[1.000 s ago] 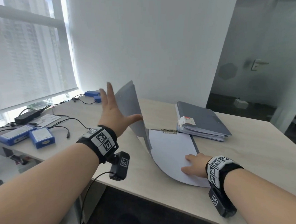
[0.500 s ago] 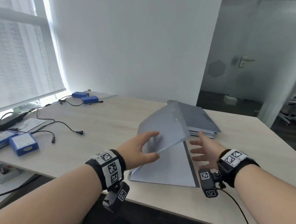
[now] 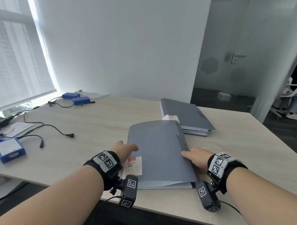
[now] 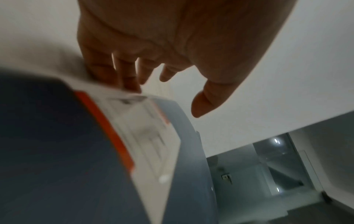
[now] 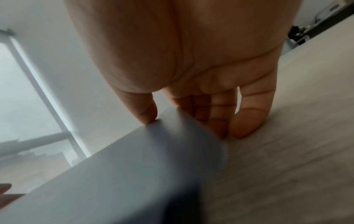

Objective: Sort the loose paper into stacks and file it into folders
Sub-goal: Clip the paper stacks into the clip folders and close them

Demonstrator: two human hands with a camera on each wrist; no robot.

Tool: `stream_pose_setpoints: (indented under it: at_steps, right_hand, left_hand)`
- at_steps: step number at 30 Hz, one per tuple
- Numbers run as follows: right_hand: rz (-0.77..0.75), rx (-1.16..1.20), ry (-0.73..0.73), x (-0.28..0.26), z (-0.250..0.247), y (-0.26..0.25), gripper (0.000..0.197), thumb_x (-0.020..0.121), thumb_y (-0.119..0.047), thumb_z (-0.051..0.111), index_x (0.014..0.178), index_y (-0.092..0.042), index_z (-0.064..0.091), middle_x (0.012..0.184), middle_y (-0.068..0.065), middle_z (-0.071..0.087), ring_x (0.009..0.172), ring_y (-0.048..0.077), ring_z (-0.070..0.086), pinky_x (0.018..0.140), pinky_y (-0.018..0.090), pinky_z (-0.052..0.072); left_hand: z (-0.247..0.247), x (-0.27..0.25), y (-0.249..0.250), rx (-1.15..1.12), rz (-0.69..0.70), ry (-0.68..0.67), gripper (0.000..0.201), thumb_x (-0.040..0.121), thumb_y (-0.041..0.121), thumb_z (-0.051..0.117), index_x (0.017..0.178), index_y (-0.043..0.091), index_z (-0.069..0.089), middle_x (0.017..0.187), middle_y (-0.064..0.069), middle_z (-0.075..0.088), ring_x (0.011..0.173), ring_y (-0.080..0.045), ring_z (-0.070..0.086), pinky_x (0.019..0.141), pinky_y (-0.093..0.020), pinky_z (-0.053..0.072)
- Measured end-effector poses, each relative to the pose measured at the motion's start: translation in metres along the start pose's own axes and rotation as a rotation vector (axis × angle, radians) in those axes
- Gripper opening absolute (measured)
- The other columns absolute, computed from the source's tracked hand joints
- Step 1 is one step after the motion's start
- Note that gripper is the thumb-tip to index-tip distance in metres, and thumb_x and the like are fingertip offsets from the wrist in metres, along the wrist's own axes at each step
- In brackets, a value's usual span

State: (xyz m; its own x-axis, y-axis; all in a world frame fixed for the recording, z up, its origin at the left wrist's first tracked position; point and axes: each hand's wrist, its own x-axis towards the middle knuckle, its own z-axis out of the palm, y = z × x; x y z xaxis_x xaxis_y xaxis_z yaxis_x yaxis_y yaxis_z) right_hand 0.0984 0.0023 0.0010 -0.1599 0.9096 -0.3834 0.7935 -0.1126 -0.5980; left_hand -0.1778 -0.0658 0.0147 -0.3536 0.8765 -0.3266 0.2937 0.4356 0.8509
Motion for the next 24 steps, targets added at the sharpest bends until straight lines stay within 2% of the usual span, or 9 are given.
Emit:
stream_pose_setpoints:
  at_steps: [3, 6, 8, 11, 13, 15, 18, 20, 24]
  right_hand:
    - [-0.010, -0.190, 0.024, -0.011, 0.003, -0.004, 0.051, 0.095, -0.056, 0.044, 0.107, -0.011, 0.064, 0.106, 0.006, 0.066, 0.102, 0.029, 0.064, 0.087, 0.033, 0.047]
    - [-0.041, -0.340, 0.042, -0.017, 0.007, -0.007, 0.051, 0.101, -0.052, 0.040, 0.111, -0.011, 0.068, 0.112, 0.007, 0.069, 0.104, 0.026, 0.063, 0.091, 0.032, 0.047]
    - [-0.073, -0.407, 0.029, -0.017, 0.009, -0.009, 0.053, 0.100, -0.053, 0.042, 0.110, -0.010, 0.070, 0.111, 0.008, 0.071, 0.103, 0.025, 0.064, 0.091, 0.031, 0.048]
    - [-0.091, -0.470, 0.029, -0.015, 0.015, -0.013, 0.052, 0.098, -0.052, 0.044, 0.109, -0.009, 0.071, 0.108, 0.009, 0.071, 0.101, 0.026, 0.065, 0.090, 0.031, 0.049]
    - [-0.116, -0.432, 0.021, -0.015, 0.020, -0.015, 0.046, 0.098, -0.051, 0.046, 0.101, -0.011, 0.070, 0.092, 0.005, 0.071, 0.084, 0.021, 0.065, 0.077, 0.027, 0.050]
    - [-0.119, -0.299, -0.001, -0.018, 0.022, -0.018, 0.037, 0.099, -0.048, 0.050, 0.091, -0.015, 0.064, 0.073, 0.001, 0.058, 0.059, 0.017, 0.052, 0.053, 0.022, 0.039]
    - [-0.066, 0.043, -0.081, -0.021, 0.017, -0.015, 0.033, 0.099, -0.042, 0.054, 0.105, -0.010, 0.062, 0.081, 0.005, 0.053, 0.054, 0.016, 0.044, 0.046, 0.021, 0.028]
    - [-0.049, 0.244, -0.140, -0.022, 0.011, -0.011, 0.033, 0.099, -0.039, 0.057, 0.117, -0.011, 0.062, 0.092, 0.008, 0.059, 0.061, 0.019, 0.054, 0.052, 0.023, 0.036]
    - [-0.133, 0.651, -0.140, -0.022, -0.001, -0.003, 0.027, 0.097, -0.010, 0.056, 0.122, -0.011, 0.063, 0.119, 0.019, 0.071, 0.104, 0.036, 0.067, 0.086, 0.045, 0.053]
  left_hand:
    - [-0.010, 0.006, -0.015, -0.119, -0.076, -0.035, 0.050, 0.080, 0.029, 0.075, 0.109, -0.005, 0.055, 0.081, -0.016, 0.061, 0.079, -0.041, 0.069, 0.067, -0.039, 0.054]
    - [-0.018, 0.002, -0.030, -0.273, -0.141, -0.143, 0.048, 0.078, 0.018, 0.078, 0.116, -0.001, 0.058, 0.088, -0.019, 0.070, 0.092, -0.048, 0.073, 0.086, -0.066, 0.055]
    - [-0.023, -0.009, -0.031, -0.348, -0.102, -0.148, 0.030, 0.089, 0.007, 0.070, 0.117, 0.004, 0.059, 0.101, -0.021, 0.073, 0.096, -0.046, 0.072, 0.087, -0.065, 0.055]
    - [-0.028, -0.015, -0.036, -0.421, -0.007, -0.125, 0.028, 0.092, 0.004, 0.066, 0.118, 0.011, 0.058, 0.109, -0.019, 0.073, 0.095, -0.043, 0.072, 0.084, -0.063, 0.057]
    - [-0.031, -0.018, -0.036, -0.455, 0.073, -0.091, 0.031, 0.092, 0.002, 0.065, 0.120, 0.014, 0.057, 0.109, -0.019, 0.073, 0.094, -0.043, 0.072, 0.083, -0.062, 0.058]
    - [-0.036, -0.021, -0.034, -0.509, 0.151, -0.058, 0.035, 0.093, -0.002, 0.063, 0.122, 0.016, 0.057, 0.107, -0.019, 0.073, 0.088, -0.042, 0.073, 0.080, -0.059, 0.059]
    - [-0.040, -0.024, -0.025, -0.593, 0.253, -0.064, 0.036, 0.094, -0.005, 0.059, 0.123, 0.016, 0.057, 0.101, -0.016, 0.076, 0.080, -0.037, 0.074, 0.075, -0.052, 0.062]
    - [-0.038, -0.022, -0.018, -0.626, 0.303, -0.073, 0.034, 0.096, -0.004, 0.057, 0.124, 0.015, 0.058, 0.102, -0.015, 0.077, 0.081, -0.037, 0.074, 0.074, -0.050, 0.062]
    - [-0.018, -0.011, -0.005, -0.670, 0.315, -0.070, 0.026, 0.099, 0.007, 0.059, 0.123, 0.017, 0.060, 0.107, -0.016, 0.076, 0.093, -0.043, 0.072, 0.086, -0.061, 0.057]
